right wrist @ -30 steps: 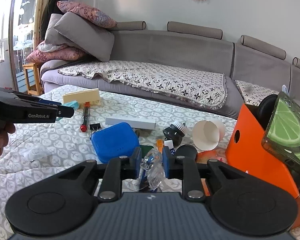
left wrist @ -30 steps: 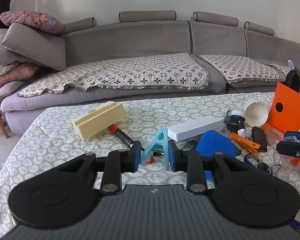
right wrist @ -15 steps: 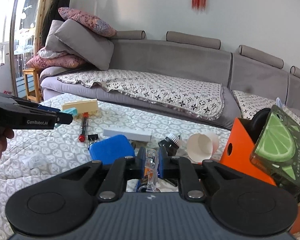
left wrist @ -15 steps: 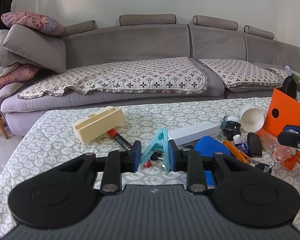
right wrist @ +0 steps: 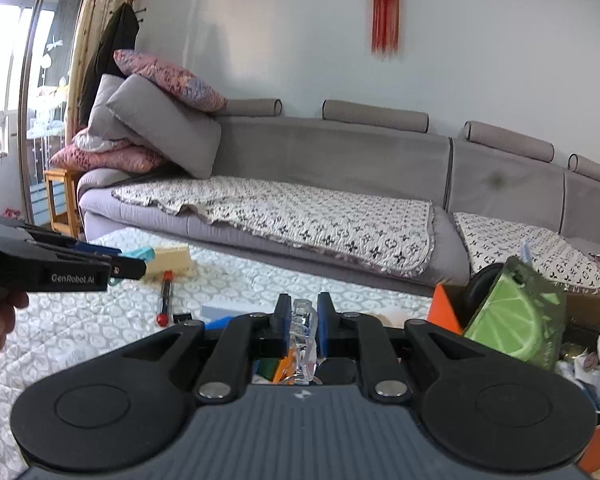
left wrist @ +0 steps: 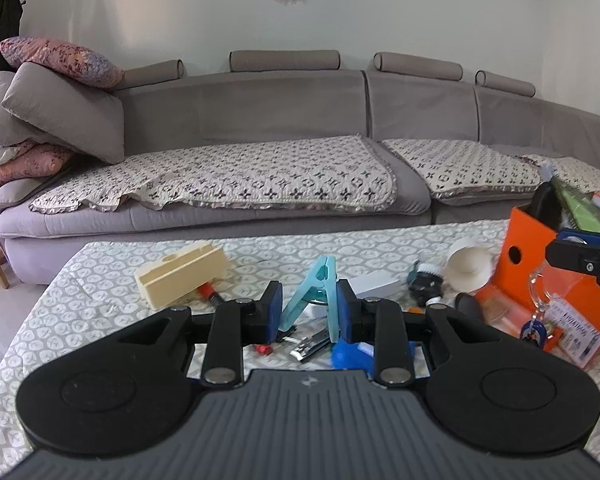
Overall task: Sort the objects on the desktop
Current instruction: 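Carry the blue clothespin and clear plastic item over the orange box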
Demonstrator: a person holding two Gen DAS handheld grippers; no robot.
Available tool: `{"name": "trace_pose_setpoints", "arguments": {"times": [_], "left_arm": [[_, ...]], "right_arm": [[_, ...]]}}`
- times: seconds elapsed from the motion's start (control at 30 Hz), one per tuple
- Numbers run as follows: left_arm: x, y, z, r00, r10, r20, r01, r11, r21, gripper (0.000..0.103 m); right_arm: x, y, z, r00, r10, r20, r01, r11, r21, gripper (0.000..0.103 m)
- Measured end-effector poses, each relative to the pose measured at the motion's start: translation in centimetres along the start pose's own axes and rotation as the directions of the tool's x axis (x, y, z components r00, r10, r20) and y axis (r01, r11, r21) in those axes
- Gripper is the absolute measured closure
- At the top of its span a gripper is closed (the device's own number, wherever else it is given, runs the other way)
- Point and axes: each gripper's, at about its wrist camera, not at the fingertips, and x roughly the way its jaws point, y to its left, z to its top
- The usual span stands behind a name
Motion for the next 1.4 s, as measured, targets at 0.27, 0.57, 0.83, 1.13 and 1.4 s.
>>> {"name": "trace_pose_setpoints", "arguments": {"times": [0.27,0.57,0.83,1.13,1.4], "left_arm": [[-0.5,-1.3,0.5,0.999,-0.036,0.025,0.036,0.999,0.006,0.075],[-1.2,-3.1,1.1,0.999,-0.04,0.027,0.04,0.999,0.005,0.074],[-2.7,-5.4,1.6,1.0,0.001,0.03,-0.002,1.0,0.026,0.074],[-2.7,-7.4,2.0,1.0,-0.011,0.014,0.011,1.0,-0.003,0.074],[-3.0,-10.0,3.0,1.0,0.0,0.023,0.0,1.0,0.009,0.074]], "right_arm": [[-1.3,-1.1,1.0,0.999,-0.006,0.051,0.005,1.0,0.029,0.091],[-2.5,-1.9,1.6,0.997,-0.029,0.073,0.025,0.999,0.049,0.091],[-3.4,-3.6,1.8,0.995,-0.045,0.087,0.036,0.995,0.098,0.091],[-4.9,-5.6,2.0,0.99,-0.079,0.119,0.061,0.987,0.146,0.091],[-5.8,-8.4,1.7,0.984,-0.116,0.135,0.088,0.977,0.197,0.091]]}}
